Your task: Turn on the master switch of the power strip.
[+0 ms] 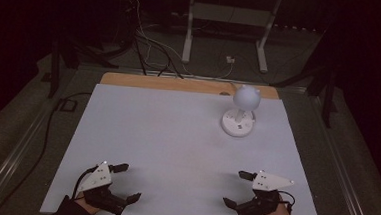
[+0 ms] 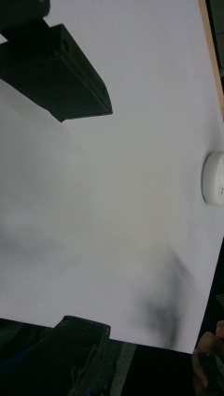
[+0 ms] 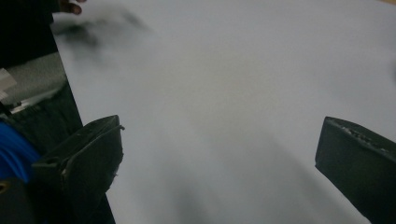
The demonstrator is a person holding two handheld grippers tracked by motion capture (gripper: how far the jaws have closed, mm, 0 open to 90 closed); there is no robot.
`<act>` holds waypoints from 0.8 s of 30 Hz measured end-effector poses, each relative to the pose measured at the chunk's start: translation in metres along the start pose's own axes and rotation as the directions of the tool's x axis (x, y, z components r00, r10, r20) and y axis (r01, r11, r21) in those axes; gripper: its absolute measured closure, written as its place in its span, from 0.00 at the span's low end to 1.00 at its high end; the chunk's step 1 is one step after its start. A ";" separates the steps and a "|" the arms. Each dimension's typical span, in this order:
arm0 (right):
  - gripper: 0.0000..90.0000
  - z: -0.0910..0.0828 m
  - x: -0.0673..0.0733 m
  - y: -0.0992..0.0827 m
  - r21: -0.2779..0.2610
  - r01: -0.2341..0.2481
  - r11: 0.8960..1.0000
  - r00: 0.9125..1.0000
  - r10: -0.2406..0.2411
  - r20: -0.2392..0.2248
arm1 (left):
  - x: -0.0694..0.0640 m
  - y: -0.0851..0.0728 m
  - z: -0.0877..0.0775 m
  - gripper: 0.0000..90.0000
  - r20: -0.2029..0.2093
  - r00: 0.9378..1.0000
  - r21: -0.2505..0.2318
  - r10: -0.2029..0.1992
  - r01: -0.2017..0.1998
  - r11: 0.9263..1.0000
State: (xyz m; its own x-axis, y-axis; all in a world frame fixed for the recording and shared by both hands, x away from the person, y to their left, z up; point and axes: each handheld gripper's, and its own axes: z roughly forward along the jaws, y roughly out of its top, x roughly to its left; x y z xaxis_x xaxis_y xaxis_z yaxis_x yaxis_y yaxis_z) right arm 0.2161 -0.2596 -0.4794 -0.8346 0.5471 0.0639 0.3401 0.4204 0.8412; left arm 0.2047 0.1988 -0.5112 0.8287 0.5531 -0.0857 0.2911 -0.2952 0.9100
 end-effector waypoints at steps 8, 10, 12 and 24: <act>0.01 -0.002 -0.003 0.011 0.001 0.022 1.000 1.000 -0.022 0.006 | 0.000 0.000 0.000 0.00 0.000 1.000 0.001 -0.001 0.001 1.000; 0.01 -0.002 -0.003 0.013 -0.003 0.024 1.000 1.000 -0.024 0.007 | 0.000 0.000 0.000 0.00 0.000 1.000 0.000 -0.003 0.003 1.000; 0.01 -0.003 -0.004 0.016 -0.008 0.023 1.000 1.000 -0.023 0.009 | 0.000 0.000 0.000 0.00 -0.001 1.000 0.000 -0.003 0.003 1.000; 0.01 -0.006 -0.012 0.032 -0.023 0.035 0.999 0.999 -0.035 0.007 | 0.000 0.000 0.000 0.00 0.000 1.000 -0.004 -0.006 0.006 1.000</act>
State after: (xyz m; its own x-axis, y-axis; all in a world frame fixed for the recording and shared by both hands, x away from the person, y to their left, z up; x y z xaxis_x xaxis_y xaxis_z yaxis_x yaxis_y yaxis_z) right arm 0.2346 -0.2572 -0.4494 -0.8429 0.5372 0.0313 0.3008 0.4223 0.8551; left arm 0.2049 0.1993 -0.5110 0.8268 0.5550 -0.0913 0.2942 -0.2885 0.9112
